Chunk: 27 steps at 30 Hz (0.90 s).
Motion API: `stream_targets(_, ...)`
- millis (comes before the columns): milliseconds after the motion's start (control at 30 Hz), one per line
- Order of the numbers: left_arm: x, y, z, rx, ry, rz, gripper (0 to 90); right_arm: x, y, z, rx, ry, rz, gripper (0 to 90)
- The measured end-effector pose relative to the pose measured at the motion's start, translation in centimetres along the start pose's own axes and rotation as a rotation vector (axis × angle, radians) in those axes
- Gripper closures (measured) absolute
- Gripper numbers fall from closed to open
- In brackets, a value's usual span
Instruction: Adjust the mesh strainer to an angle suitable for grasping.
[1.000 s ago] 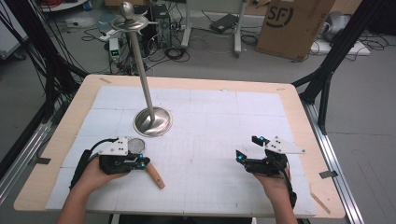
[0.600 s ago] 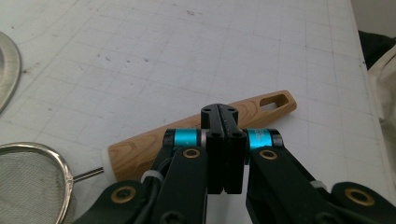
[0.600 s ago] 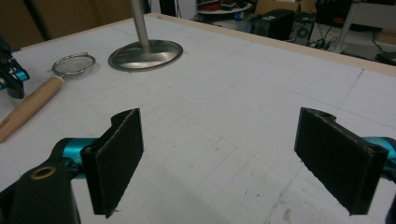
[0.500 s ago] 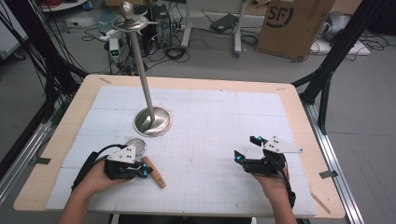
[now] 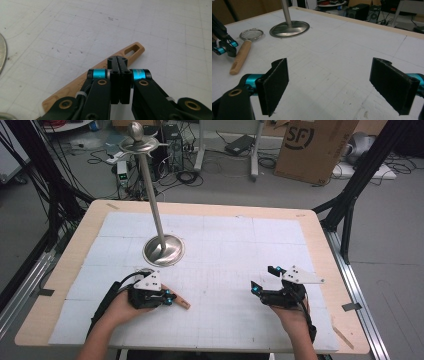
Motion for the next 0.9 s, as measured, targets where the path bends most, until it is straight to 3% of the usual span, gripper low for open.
stream_targets(567,2.5,-1.6,-1.8,-0.072,0.050,-0.114,89.4,0.4,0.0,0.2,-0.004,-0.029,0.015,14.6)
stream_targets(900,3.2,-2.1,-2.6,-0.069,0.027,-0.141,89.4,0.5,0.0,0.3,-0.007,-0.037,0.019,14.6)
Point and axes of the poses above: each handheld gripper's, and its own axes: x roughly forward along the jaws, z roughly out of its underside, y roughly to its right, the point moved 1 cm from there along x, roughly forward along the jaws, and after that the axes turned 5 degrees about z, right-handed, at the moved point
